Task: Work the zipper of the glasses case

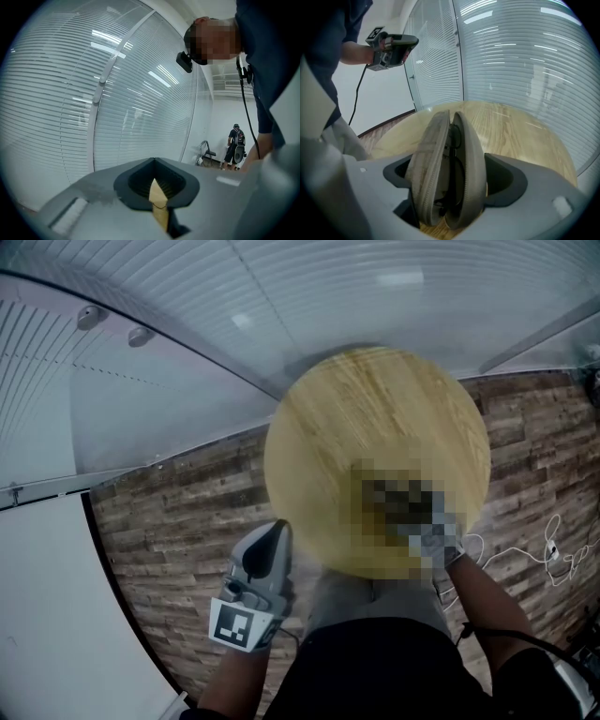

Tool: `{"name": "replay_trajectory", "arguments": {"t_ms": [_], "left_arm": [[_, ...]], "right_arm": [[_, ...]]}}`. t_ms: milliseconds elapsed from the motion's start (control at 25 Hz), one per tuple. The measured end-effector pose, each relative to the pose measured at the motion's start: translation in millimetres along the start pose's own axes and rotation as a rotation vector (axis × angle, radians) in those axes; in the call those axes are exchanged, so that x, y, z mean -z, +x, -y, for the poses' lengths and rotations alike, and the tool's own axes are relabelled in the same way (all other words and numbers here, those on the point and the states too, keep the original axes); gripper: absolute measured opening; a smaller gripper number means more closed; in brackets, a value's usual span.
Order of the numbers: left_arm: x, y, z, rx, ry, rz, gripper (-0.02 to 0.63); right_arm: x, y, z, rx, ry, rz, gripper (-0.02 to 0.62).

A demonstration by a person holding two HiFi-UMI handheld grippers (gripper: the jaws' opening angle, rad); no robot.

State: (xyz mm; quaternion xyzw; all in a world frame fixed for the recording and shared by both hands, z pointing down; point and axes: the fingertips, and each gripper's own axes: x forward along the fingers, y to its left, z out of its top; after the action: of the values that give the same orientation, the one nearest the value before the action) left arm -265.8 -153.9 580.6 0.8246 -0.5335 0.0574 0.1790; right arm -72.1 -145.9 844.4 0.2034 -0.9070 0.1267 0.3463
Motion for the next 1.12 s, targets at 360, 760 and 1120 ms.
{"name": "replay_trajectory", "arguments": {"t_ms": [360, 760, 1120], "left_arm": [[11, -1, -1, 0.009, -0.018, -0.032, 0.002], [17, -2, -1, 0.005, -0.033, -0.036, 0.002], [-17, 1, 29, 0.104, -0.166, 0.044, 0.002]], "right_arm": [[-4, 9, 4, -0.055, 0.053, -0.07, 0.353], [-31, -3, -4, -0.091, 0.106, 0.074, 0.295], [-132, -113, -4, -0.087, 0.064, 0.374, 0.291]]}}
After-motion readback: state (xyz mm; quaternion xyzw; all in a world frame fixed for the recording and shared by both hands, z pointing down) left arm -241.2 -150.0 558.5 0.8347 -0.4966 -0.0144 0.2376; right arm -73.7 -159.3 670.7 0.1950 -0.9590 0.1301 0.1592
